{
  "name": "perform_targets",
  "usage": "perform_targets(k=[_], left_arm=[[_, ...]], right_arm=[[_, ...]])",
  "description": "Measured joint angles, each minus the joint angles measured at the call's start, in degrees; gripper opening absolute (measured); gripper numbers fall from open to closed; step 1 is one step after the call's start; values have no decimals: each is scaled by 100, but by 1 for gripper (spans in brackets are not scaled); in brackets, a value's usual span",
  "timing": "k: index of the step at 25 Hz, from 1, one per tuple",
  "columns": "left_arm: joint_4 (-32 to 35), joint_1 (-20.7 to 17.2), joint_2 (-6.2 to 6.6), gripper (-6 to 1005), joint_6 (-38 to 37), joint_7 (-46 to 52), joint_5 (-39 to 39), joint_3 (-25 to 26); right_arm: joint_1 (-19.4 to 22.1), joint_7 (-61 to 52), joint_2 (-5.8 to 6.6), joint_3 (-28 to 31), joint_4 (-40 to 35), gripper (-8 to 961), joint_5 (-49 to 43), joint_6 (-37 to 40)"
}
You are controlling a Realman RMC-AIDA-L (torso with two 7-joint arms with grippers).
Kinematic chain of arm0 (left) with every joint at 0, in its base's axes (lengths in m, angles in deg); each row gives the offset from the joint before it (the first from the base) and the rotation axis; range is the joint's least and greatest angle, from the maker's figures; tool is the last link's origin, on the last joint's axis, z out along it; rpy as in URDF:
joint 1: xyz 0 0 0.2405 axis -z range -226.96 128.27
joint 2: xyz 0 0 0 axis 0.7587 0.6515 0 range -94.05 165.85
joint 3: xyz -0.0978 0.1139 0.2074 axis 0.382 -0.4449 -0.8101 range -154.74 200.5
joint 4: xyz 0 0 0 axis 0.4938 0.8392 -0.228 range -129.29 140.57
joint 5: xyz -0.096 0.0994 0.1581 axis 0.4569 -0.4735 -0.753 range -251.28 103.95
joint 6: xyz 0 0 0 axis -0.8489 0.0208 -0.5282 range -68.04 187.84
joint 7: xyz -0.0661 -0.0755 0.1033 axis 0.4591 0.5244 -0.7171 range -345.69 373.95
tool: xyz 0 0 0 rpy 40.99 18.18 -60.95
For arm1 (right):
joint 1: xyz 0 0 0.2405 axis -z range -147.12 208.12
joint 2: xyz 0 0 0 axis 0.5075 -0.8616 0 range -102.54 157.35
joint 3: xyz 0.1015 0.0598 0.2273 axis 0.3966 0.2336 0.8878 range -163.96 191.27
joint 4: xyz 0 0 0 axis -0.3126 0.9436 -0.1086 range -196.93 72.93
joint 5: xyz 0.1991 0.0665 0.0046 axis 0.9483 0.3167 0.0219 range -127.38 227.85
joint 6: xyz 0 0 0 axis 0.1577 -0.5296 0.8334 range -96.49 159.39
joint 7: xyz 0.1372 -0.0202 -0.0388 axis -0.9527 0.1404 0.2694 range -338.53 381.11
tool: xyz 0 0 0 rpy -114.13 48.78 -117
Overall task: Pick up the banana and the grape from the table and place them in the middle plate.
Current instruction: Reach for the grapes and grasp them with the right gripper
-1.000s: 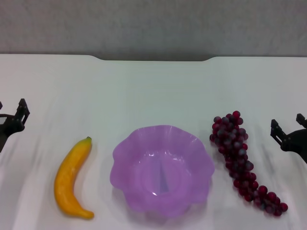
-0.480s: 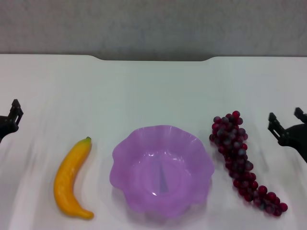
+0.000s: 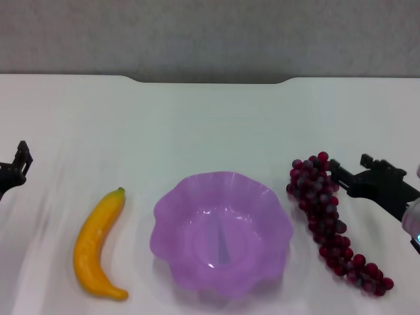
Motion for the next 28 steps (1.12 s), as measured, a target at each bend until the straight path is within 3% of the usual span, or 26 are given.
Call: perform_targets(k=[2,4,8,10,12,17,28], left_arm=[[1,4,1,647,7,-6,-3,-1],[1,14,2,648,9,-7,-7,-3],[1,24,4,649,33,-9,-9,-4],[0,52,4,649,82,-10,-10,-4],[-1,87,4,650,126,-11,-10,-4],[-11,101,4,651,151,-13,-8,-4],[-35,99,3,654,153,-13,-3,-4]], right_arm=[[159,0,-15,580,509,726,-473,-965],[342,3,-124,1254,1067,725,-1056,-2071],[579,394,-759,2667,2036,725,-2057,-4444],[594,807,-960,3106,2372,725,-2208,-5319],[481,1035,-981,3331,2583,725,-2108,-6051],[116,1068,-965,3682,2502,725,-1998,-6801],[-549,1139,-971,3831,1569,694,-1988,-7121]])
